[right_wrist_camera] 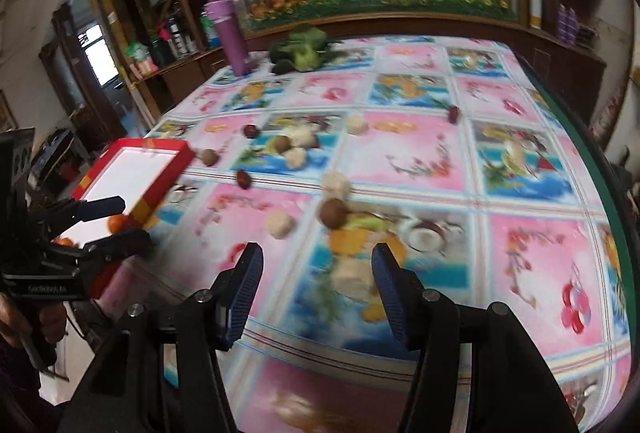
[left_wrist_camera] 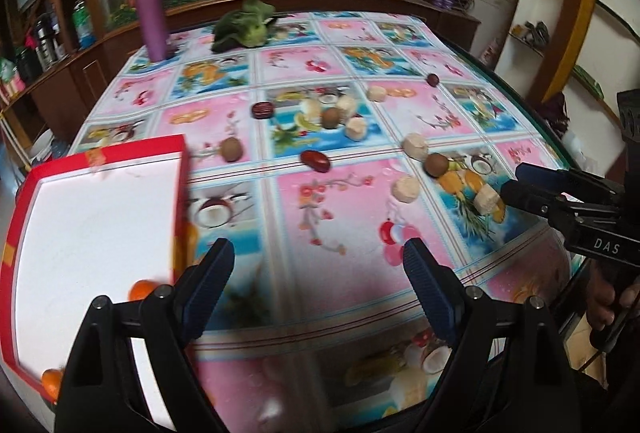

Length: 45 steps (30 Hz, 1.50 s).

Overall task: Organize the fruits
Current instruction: 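Move both open tools back over the tablecloth toward the beige pieces, then grasp a beige cube with the right tool while the left grasps a tan ball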

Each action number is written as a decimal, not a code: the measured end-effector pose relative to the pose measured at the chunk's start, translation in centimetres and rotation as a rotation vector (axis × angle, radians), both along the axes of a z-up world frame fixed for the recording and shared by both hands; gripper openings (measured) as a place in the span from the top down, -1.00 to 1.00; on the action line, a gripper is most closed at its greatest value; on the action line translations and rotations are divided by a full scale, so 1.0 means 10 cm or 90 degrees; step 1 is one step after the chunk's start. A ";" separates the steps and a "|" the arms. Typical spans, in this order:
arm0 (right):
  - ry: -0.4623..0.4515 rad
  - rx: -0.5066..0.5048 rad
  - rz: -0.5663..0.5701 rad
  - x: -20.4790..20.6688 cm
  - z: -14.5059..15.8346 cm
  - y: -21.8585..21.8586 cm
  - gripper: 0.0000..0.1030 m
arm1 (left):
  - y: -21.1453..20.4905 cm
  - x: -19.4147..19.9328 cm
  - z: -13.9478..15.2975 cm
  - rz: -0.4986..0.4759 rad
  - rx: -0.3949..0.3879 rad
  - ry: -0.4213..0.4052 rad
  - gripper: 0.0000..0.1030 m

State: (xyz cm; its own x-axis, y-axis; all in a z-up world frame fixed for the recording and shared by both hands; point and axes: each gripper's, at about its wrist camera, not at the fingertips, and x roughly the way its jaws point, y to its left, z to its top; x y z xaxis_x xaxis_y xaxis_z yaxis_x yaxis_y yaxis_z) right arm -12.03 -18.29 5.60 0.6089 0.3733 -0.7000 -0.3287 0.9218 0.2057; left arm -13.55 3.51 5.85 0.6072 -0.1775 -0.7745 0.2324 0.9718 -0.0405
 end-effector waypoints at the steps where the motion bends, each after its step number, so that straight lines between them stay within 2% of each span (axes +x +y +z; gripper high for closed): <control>1: 0.010 0.000 -0.009 0.03 -0.05 -0.05 -0.10 | -0.06 0.03 -0.01 -0.007 0.003 0.003 -0.68; 4: 0.027 0.020 -0.013 0.06 -0.13 -0.10 -0.10 | -0.19 0.09 -0.04 -0.018 0.011 0.009 -0.68; 9: 0.031 0.021 -0.005 0.05 -0.16 -0.07 -0.10 | -0.35 0.24 -0.08 0.001 0.042 0.008 -0.68; 17: 0.049 0.020 -0.008 0.08 -0.23 -0.10 -0.08 | -0.65 0.50 -0.21 -0.033 0.067 0.028 -0.68; 23: 0.053 0.013 -0.003 0.10 -0.25 -0.09 0.05 | -0.73 0.69 -0.35 -0.037 0.068 0.055 -0.65; 25: 0.059 0.015 -0.001 0.11 -0.27 -0.09 0.10 | -0.76 0.71 -0.39 -0.044 0.065 0.064 -0.42; 27: 0.064 0.015 0.003 0.12 -0.29 -0.07 0.10 | -0.79 0.73 -0.45 -0.054 0.061 0.080 -0.31; 29: 0.067 0.010 0.003 0.14 -0.30 -0.05 0.11 | -0.81 0.72 -0.46 -0.059 0.058 0.073 -0.27; 32: 0.074 -0.003 0.002 0.17 -0.34 -0.01 0.18 | -0.83 0.72 -0.44 -0.066 0.053 0.072 -0.04; 34: 0.070 -0.016 0.002 0.17 -0.34 0.02 0.29 | -0.85 0.72 -0.43 -0.075 0.053 0.068 0.20; 37: 0.056 -0.066 0.006 0.15 -0.34 0.10 0.47 | -0.90 0.69 -0.43 -0.085 0.056 0.063 0.42; 39: 0.047 -0.084 0.006 0.13 -0.34 0.12 0.48 | -0.92 0.68 -0.42 -0.091 0.059 0.061 0.52; 45: 0.052 -0.070 0.003 0.14 -0.34 0.10 0.48 | -0.89 0.65 -0.40 -0.073 0.077 0.043 0.52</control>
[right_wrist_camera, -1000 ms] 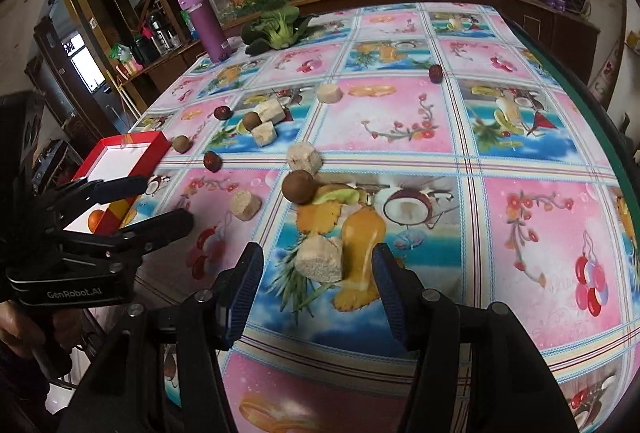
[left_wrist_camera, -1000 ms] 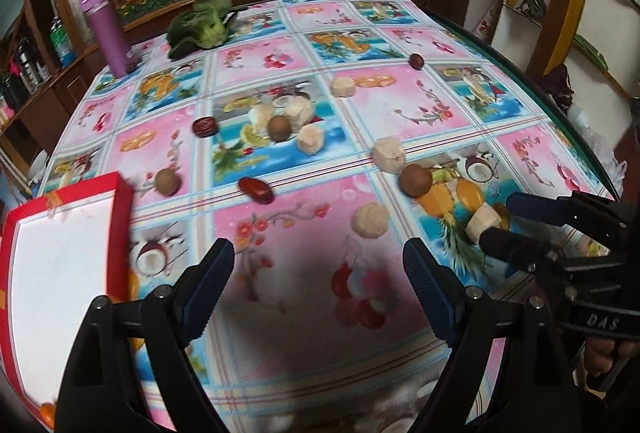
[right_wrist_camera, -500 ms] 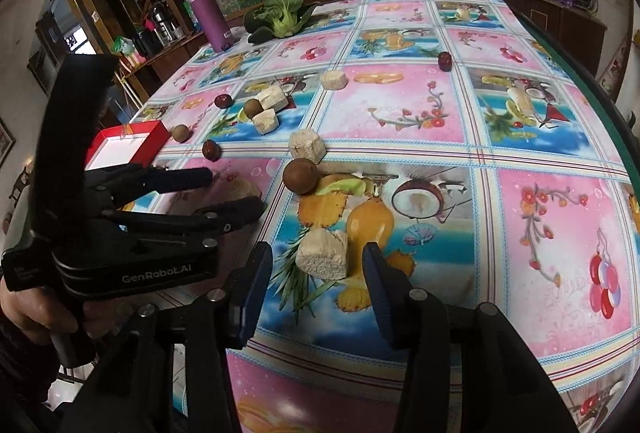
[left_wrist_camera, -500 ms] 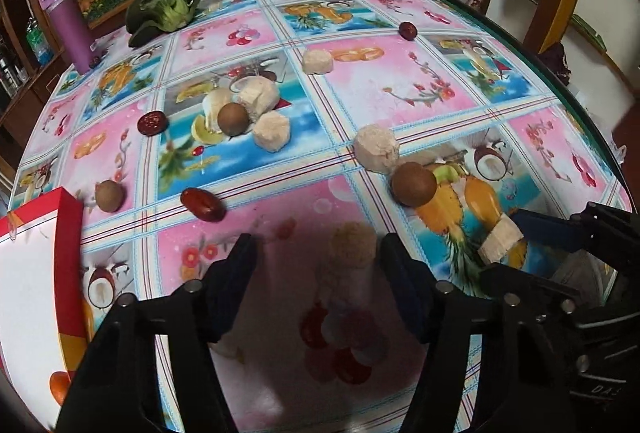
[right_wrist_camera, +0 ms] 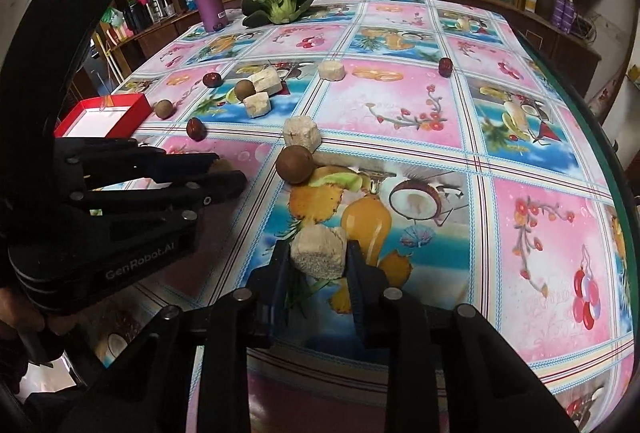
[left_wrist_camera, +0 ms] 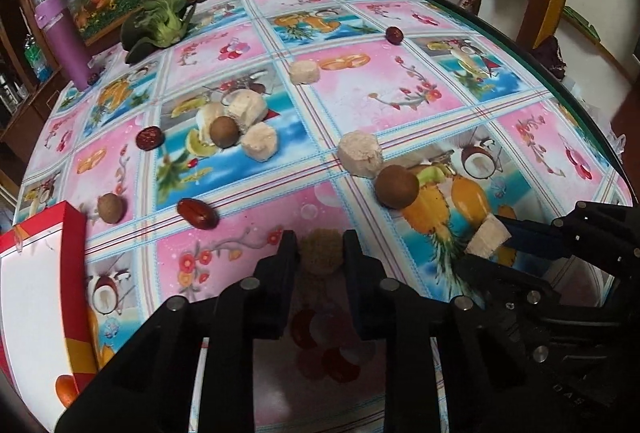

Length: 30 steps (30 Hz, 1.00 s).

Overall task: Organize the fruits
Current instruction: 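Grasp a beige cube with the right tool while the left grasps a tan ball, then carry the cube and ball over the white tray and open both tools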

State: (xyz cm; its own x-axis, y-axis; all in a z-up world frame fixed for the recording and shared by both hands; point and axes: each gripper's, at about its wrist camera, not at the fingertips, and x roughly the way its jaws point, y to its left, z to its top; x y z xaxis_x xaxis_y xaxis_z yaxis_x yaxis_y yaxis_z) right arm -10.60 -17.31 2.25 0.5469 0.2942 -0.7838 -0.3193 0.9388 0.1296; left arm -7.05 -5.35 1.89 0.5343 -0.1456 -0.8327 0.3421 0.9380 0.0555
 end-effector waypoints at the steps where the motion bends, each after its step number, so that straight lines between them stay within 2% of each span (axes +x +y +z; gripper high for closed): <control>1: 0.001 0.005 0.001 -0.01 0.00 0.01 0.48 | 0.02 -0.01 0.02 0.003 0.002 -0.006 0.52; 12: -0.015 0.017 0.015 -0.06 0.13 0.17 0.48 | 0.36 -0.17 0.36 0.058 0.013 -0.093 0.51; 19: -0.028 0.010 0.024 -0.09 0.23 0.32 0.48 | 0.54 -0.26 0.47 0.077 0.004 -0.118 0.51; 25: -0.047 0.000 0.056 -0.07 0.36 0.62 0.48 | 0.81 -0.34 0.53 0.107 -0.010 -0.132 0.51; 30: -0.068 -0.002 0.101 -0.04 0.45 1.00 0.48 | 1.20 -0.45 0.62 0.158 -0.020 -0.146 0.51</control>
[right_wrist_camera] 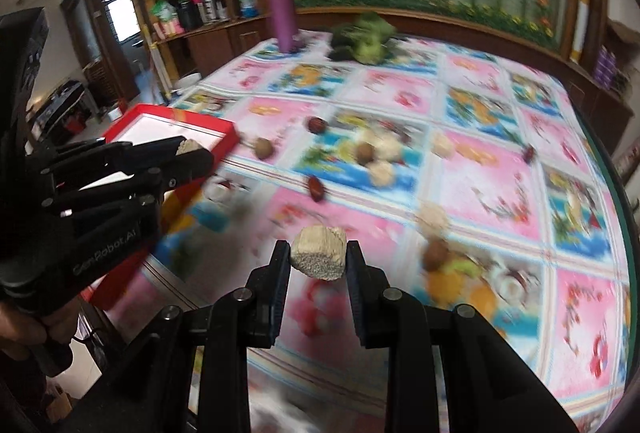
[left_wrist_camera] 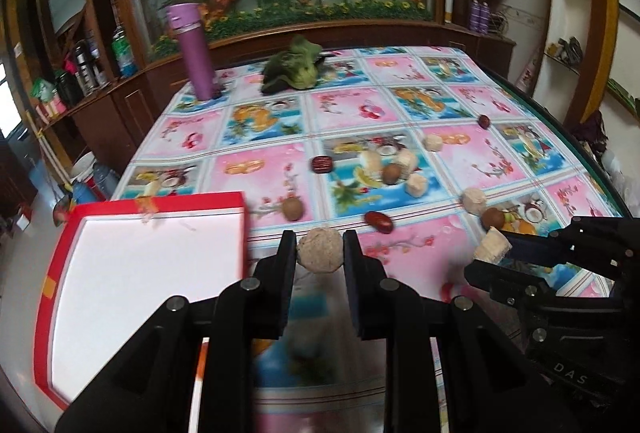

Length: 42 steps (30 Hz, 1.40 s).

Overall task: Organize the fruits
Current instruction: 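Carry the cube and ball over the white tray and open both tools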

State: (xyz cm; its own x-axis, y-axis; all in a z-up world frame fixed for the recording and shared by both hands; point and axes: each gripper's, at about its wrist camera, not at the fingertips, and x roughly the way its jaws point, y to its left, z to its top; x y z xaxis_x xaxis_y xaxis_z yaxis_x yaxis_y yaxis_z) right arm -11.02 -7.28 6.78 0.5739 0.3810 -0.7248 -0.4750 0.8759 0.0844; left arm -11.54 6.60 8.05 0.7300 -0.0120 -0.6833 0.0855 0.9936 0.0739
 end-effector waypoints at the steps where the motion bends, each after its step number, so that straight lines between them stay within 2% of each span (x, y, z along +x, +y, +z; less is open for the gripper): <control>1: -0.002 0.000 0.011 0.02 0.01 0.12 0.48 | 0.09 -0.03 0.02 0.011 -0.004 -0.003 0.51; 10: -0.001 0.020 0.149 0.01 0.05 1.21 0.49 | 1.30 -0.45 0.10 0.173 -0.028 -0.007 0.51; 16: 0.034 0.035 0.206 -0.03 -0.08 1.71 0.49 | 1.78 -0.69 0.00 0.231 -0.055 0.003 0.51; 23: 0.071 0.031 0.229 -0.07 -0.21 1.95 0.49 | 1.96 -0.78 -0.14 0.228 -0.092 0.023 0.51; 35: 0.095 -0.006 0.237 -0.16 -0.30 2.10 0.47 | 1.99 -0.65 -0.43 0.257 -0.081 0.103 0.48; 36: 0.092 -0.006 0.237 -0.17 -0.28 2.08 0.45 | 1.99 -0.65 -0.44 0.257 -0.083 0.108 0.38; 37: 0.089 -0.006 0.236 -0.17 -0.27 2.08 0.39 | 1.98 -0.66 -0.44 0.259 -0.083 0.109 0.13; 38: 0.085 -0.005 0.235 -0.18 -0.24 2.05 0.34 | 1.97 -0.67 -0.42 0.262 -0.078 0.107 0.02; 39: 0.078 -0.003 0.235 -0.19 -0.21 2.03 0.23 | 1.94 -0.68 -0.39 0.264 -0.067 0.101 -0.26; 40: 0.061 0.002 0.231 -0.21 -0.16 1.97 0.19 | 1.91 -0.69 -0.35 0.263 -0.056 0.090 -0.40; 42: 0.033 0.008 0.224 -0.23 -0.08 1.88 0.18 | 1.86 -0.69 -0.29 0.259 -0.043 0.077 -0.44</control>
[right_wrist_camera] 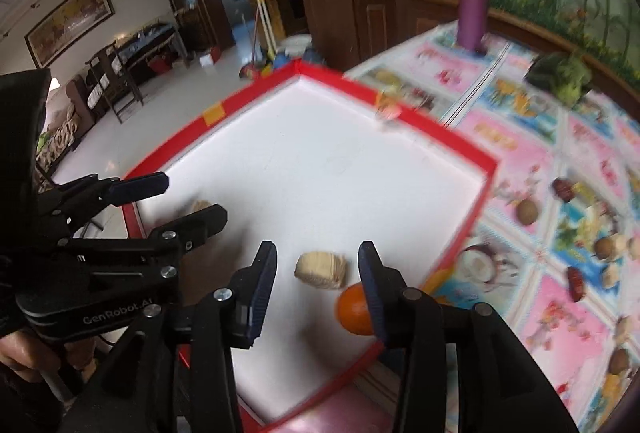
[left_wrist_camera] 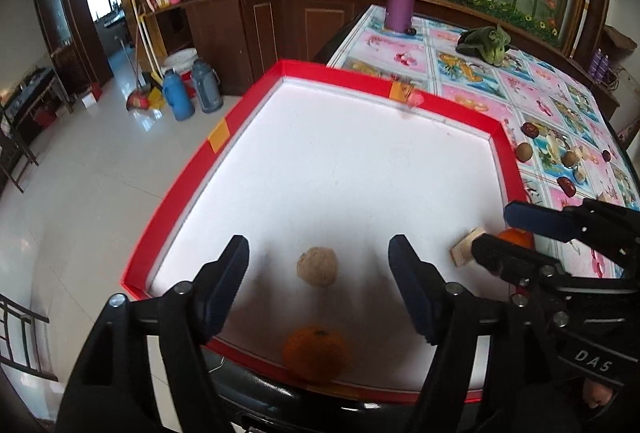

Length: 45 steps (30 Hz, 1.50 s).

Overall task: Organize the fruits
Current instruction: 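Carry the cube and ball over the white tray and open both tools, then move both open tools back over the tablecloth, then grasp a brown round nut with the right tool while the left grasps a red date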

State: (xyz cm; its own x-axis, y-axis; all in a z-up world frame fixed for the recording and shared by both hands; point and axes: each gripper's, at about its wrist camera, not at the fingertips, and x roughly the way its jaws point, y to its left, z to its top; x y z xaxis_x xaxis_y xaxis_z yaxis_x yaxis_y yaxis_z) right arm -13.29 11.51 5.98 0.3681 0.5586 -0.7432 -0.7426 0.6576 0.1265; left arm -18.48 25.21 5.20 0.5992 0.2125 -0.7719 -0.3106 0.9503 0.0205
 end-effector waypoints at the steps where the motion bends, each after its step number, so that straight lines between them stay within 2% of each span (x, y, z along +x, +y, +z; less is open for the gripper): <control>1: -0.007 0.006 -0.002 0.00 0.03 -0.05 0.16 | -0.03 0.01 0.03 -0.005 0.001 -0.004 -0.47; 7: -0.041 0.042 -0.053 0.04 0.18 -0.66 0.09 | -0.33 0.05 0.19 -0.052 0.009 -0.023 -0.57; 12: -0.029 0.064 -0.137 0.16 0.18 -1.39 0.04 | -0.57 0.12 0.25 -0.077 0.016 -0.025 -0.60; 18: -0.022 0.047 -0.238 0.23 0.06 -2.19 0.02 | -1.00 0.27 0.23 -0.138 0.016 -0.013 -0.60; 23: -0.007 0.030 -0.300 0.39 -0.09 -2.61 0.02 | -1.44 0.47 0.19 -0.201 0.012 0.000 -0.60; 29: 0.023 0.017 -0.319 0.60 -0.27 -2.68 0.07 | -1.77 0.70 0.10 -0.245 0.005 0.021 -0.60; 31: 0.028 0.015 -0.318 0.64 -0.30 -2.63 0.26 | -1.84 0.80 0.06 -0.249 0.000 0.033 -0.60; 33: 0.031 0.015 -0.325 0.68 -0.33 -2.62 0.31 | -1.87 0.89 0.03 -0.253 -0.009 0.040 -0.60; 36: 0.044 0.013 -0.327 0.74 -0.39 -2.59 0.59 | -1.91 1.02 -0.01 -0.251 -0.023 0.051 -0.60; 45: 0.069 0.069 -0.323 0.81 -0.41 -2.70 0.59 | -2.20 1.46 -0.22 -0.252 -0.074 0.079 -0.59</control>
